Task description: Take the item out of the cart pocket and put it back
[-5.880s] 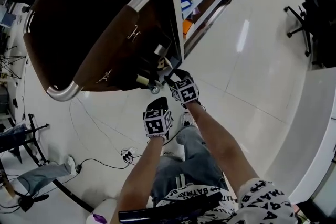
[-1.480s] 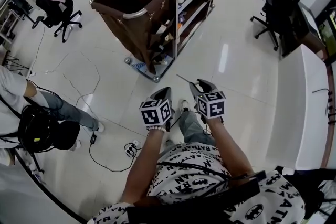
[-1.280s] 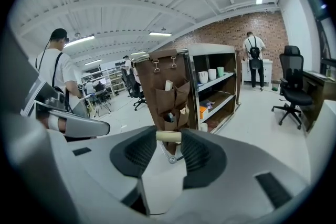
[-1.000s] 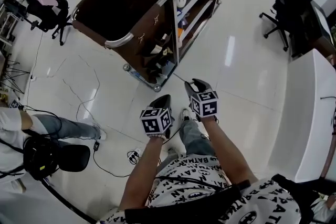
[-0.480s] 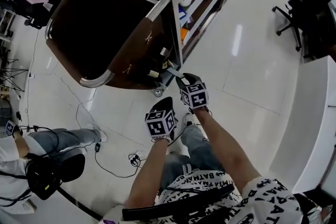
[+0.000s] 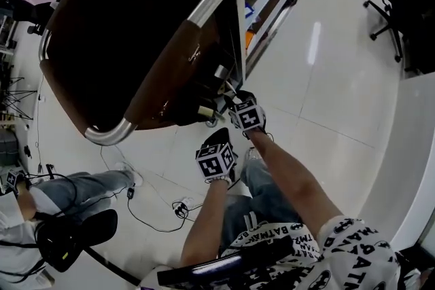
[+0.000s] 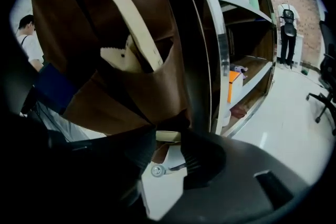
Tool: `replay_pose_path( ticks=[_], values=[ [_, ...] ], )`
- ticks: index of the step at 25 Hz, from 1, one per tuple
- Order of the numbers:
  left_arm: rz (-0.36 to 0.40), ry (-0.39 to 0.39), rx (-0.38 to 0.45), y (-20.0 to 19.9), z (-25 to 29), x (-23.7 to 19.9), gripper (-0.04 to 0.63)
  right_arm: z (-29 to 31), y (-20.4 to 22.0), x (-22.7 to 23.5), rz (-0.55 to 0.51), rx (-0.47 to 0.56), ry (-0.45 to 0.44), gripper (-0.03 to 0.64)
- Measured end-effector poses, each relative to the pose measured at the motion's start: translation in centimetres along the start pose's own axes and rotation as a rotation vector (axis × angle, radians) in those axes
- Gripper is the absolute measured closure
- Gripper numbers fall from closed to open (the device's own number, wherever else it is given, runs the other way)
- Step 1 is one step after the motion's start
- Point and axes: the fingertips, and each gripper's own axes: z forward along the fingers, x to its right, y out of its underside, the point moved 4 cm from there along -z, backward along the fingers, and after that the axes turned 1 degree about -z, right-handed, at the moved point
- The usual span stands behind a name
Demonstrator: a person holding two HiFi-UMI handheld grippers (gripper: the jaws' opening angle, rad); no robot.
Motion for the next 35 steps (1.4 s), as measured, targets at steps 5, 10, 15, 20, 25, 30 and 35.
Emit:
replay_pose_path(
  ticks=[5,10,15,20,25,30,35],
  values=[
    [-0.026,-0.016,-0.005,1.0,1.3,-1.8,0.594,4.3,0.9,0.0,-0.071,-0.027,-0.006,0.459],
    [-0.03,-0.019,-0.01,1.9,2.3,-2.7,0.594,7.6,2.4,0.4,-0.114,-0.072,-0.007,0.459],
    [-0.027,-0.022,0.006,2.2,2.3,-3.6,0.594,9.0,2.9,0.1,-0.15,-0.072,-0.011,0.457],
    [-0.028,-0.021,0.013,2.2,-0.9,-3.4,0.594,5.0,2.6,-0.2,-0.15,-0.053,0.016,0.407],
    [-0.013,0.005,0.039,0.8,-7.2,-0.9,0.594,-4.9,0.6,-1.5,-0.13,-0.002,0.056,0.408],
    [0.067,0.04,0.09,0.4,-15.1,1.3,0.594,-16.5,0.4,-6.9,-0.033,0.117,0.006,0.529],
    [0.096,0.067,0.145,1.7,-23.7,3.0,0.594,-29.4,-0.6,-14.3,-0.057,0.288,-0.027,0.614]
  ],
)
